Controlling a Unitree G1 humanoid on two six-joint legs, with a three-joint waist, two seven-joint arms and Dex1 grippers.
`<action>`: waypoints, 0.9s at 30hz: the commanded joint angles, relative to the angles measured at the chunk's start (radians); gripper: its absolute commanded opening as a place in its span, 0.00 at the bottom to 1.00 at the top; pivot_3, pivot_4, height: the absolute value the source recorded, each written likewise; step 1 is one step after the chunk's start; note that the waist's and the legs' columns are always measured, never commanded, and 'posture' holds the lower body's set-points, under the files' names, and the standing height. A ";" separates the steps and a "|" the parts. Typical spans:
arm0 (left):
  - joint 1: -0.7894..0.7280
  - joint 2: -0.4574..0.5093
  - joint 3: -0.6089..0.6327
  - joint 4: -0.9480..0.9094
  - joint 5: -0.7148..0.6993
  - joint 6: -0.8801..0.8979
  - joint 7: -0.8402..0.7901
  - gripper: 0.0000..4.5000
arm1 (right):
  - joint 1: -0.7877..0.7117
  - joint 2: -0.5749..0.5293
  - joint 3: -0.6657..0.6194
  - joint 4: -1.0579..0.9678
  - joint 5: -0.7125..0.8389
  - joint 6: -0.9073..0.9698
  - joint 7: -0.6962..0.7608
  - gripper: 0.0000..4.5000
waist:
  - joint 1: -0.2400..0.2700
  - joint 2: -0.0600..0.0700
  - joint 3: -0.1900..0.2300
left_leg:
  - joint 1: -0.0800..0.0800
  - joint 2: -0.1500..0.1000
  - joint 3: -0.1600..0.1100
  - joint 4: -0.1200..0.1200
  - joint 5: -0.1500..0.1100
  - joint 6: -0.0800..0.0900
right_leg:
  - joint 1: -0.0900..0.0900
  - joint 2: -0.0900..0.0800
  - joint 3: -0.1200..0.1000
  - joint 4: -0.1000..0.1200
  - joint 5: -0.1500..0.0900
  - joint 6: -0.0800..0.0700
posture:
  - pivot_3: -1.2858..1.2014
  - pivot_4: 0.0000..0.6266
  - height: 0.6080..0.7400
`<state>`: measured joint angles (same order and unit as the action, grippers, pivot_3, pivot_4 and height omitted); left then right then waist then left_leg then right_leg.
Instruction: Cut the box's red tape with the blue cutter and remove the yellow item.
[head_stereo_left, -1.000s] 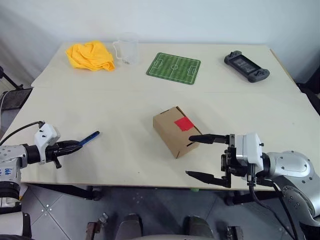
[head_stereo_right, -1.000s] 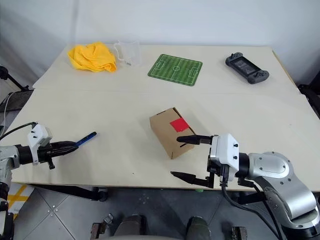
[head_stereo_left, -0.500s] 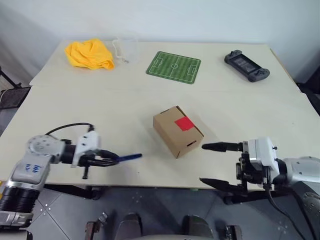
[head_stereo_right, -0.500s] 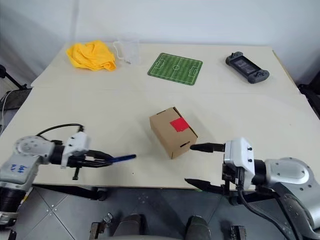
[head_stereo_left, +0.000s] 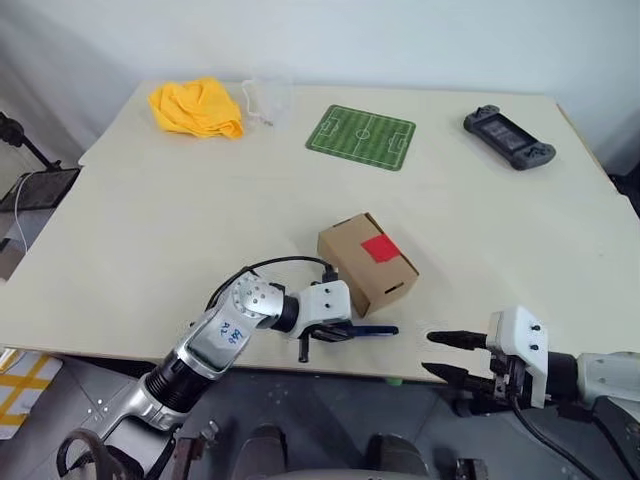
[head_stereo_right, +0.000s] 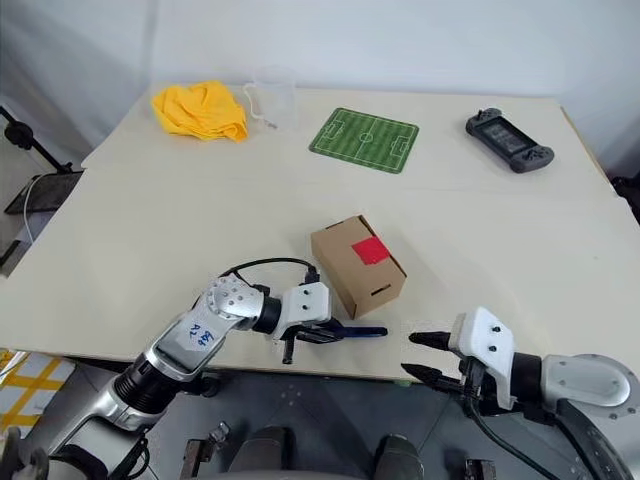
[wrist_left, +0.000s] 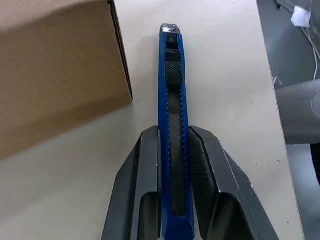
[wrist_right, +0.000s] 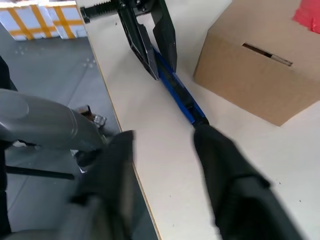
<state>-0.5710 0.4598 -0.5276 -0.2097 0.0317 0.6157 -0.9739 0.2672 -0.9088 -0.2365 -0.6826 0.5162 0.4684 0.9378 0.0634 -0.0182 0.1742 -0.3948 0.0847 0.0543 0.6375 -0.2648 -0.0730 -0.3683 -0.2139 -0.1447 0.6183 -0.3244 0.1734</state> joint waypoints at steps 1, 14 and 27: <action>-0.004 -0.012 -0.073 0.006 0.033 0.060 0.001 0.10 | -0.075 -0.006 0.097 -0.005 -0.055 0.014 -0.027 0.15 | 0.002 0.000 0.000 | 0.000 0.000 0.000 0.001 0.000 0.000 | 0.000 0.000 0.000 0.000 0.000 0.000 | 0.52 0.24 1.00; -0.053 -0.010 -0.097 0.025 -0.003 0.149 -0.058 0.10 | -0.373 0.077 0.366 0.202 -0.230 0.068 -0.110 0.00 | 0.009 0.000 0.000 | -0.007 0.000 0.000 0.008 -0.002 0.001 | -0.004 0.000 0.000 0.003 0.000 0.000 | 0.52 0.24 1.00; -0.061 -0.003 -0.105 0.051 -0.011 0.159 -0.072 0.10 | -0.403 0.100 0.422 0.289 -0.277 -0.087 -0.015 0.00 | 0.006 0.000 -0.001 | -0.008 0.000 0.000 0.008 -0.002 0.001 | -0.004 0.000 0.000 0.003 0.001 0.000 | 0.52 0.24 1.00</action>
<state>-0.6620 0.4436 -0.5705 -0.1853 0.0179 0.7413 -1.0255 -0.1455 -0.8130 0.1613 -0.3881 0.2439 0.4081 0.8982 0.0693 -0.0180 0.1729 -0.4025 0.0848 0.0541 0.6457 -0.2669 -0.0716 -0.3723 -0.2138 -0.1450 0.6214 -0.3238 0.1734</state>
